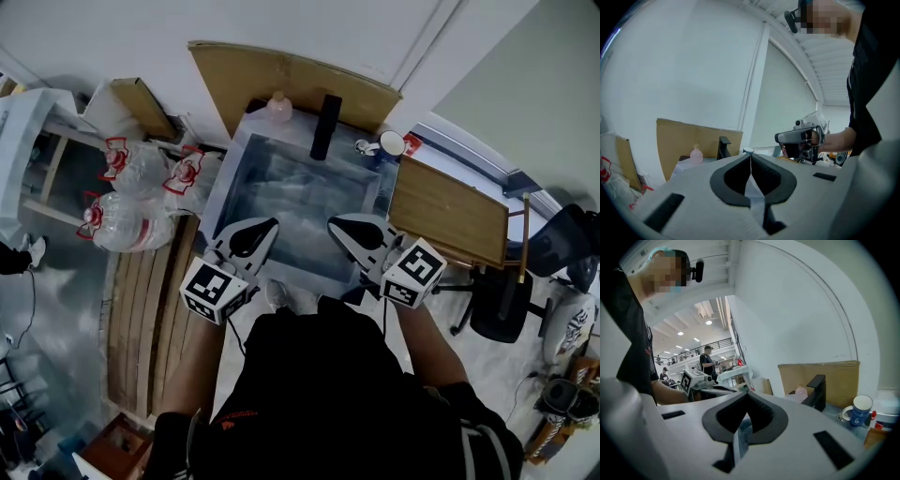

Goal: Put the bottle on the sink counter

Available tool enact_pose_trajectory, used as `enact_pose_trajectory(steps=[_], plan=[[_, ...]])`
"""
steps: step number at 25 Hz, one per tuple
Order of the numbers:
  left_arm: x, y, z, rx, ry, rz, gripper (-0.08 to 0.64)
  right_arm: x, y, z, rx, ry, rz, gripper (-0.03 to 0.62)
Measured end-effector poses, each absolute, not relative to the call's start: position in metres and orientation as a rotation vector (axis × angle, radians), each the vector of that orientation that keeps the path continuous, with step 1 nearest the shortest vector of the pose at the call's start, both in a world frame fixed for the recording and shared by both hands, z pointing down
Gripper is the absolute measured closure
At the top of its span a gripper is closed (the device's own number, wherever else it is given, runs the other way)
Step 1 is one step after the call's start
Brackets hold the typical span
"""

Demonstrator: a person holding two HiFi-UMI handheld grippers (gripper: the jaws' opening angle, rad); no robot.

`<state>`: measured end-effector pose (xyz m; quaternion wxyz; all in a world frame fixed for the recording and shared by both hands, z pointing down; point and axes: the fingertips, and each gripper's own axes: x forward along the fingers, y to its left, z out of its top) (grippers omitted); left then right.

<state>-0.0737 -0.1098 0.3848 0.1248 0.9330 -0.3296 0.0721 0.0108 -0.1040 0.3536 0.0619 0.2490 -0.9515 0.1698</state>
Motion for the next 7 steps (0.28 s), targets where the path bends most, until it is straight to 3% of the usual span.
enact_pose_trajectory(steps=[7], plan=[[-0.0709,-0.1106,0.389,2.706,-0.965,0.211,0.538,0.011,-0.1047,0.3565,0.734,-2.876,0.521,0.588]])
